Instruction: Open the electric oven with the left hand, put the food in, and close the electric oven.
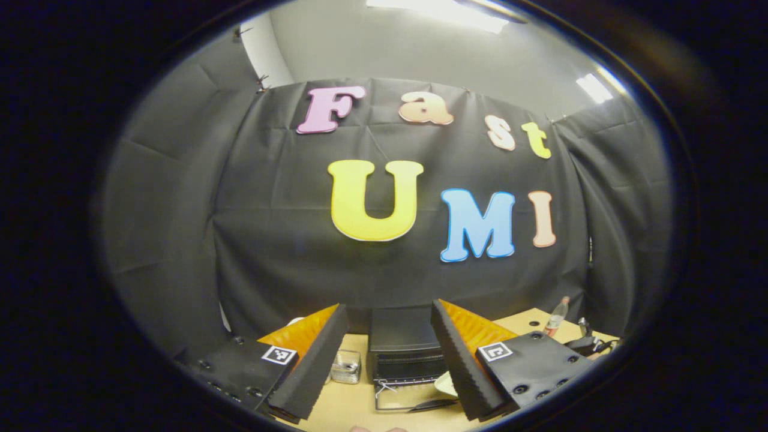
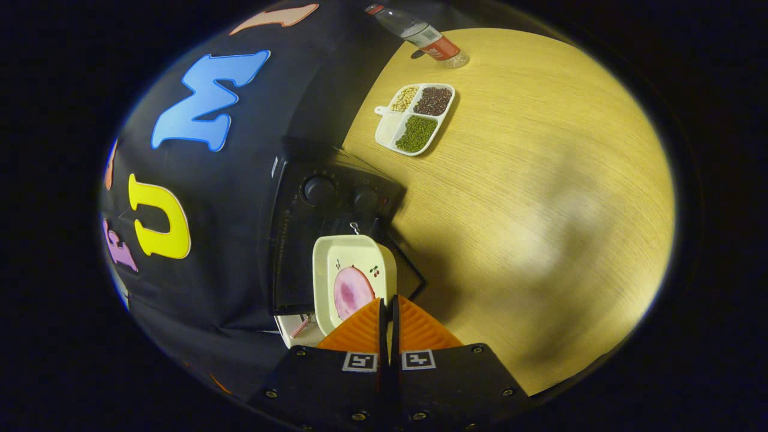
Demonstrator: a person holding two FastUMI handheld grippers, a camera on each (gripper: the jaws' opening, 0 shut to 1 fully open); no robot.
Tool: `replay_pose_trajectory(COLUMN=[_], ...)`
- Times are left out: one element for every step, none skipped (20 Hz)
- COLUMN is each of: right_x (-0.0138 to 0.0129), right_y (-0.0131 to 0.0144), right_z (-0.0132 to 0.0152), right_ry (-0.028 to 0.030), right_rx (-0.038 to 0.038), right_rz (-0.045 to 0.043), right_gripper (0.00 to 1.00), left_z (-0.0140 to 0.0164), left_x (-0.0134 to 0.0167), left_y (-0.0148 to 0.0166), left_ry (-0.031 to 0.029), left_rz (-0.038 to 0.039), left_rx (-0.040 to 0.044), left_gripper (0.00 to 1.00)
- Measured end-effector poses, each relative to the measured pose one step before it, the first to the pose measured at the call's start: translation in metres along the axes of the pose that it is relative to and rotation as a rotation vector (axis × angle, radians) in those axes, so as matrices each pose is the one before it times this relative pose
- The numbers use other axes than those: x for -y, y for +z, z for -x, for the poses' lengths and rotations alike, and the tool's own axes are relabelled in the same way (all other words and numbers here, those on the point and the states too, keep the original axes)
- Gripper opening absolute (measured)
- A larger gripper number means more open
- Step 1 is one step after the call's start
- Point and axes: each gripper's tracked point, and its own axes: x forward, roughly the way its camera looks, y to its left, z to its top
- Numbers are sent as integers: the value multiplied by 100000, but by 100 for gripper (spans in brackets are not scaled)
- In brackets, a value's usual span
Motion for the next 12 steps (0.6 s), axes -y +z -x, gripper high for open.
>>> replay_pose_trajectory(right_x=[-731,-862,-640,-886,-889,-1032,-687,-613,-547,-358,-263,-8], right_y=[72,-147,-361,-239,-335,-292,-247,-414,-142,-64,-206,-256], right_z=[-1034,-1223,-845,-1200,-1028,-1241,-869,-919,-616,-710,-847,-540], right_ry=[-805,-666,-463,118,-30,350,165,616,538,423,164,-677], right_rx=[1699,1818,1857,1712,1250,1913,1767,2736,2190,2457,2080,726], right_rz=[-2294,-1831,-2441,-2433,-2591,-3442,-2760,-3642,-3317,-2942,-2471,-1449], right_gripper=[1,1,1,1,1,1,0,1,1,1,1,1], left_z=[241,134,144,112,166,36,91,81,116,125,21,-19], left_x=[-893,-878,-908,-916,-803,-869,-895,-746,-762,-796,-777,-574], left_y=[-55,-143,-472,-285,-300,-68,-102,-115,-308,-141,-255,-195], left_ry=[1150,1055,1278,1290,1251,1283,1354,1037,1196,1187,1027,824], left_rz=[559,256,-5,14,148,195,165,2,-278,-403,-280,-194], left_rx=[-37,-415,-806,-752,-904,-836,-734,-781,-652,-675,-788,-451], left_gripper=[91,98,98,94,98,94,98,91,97,94,91,98])
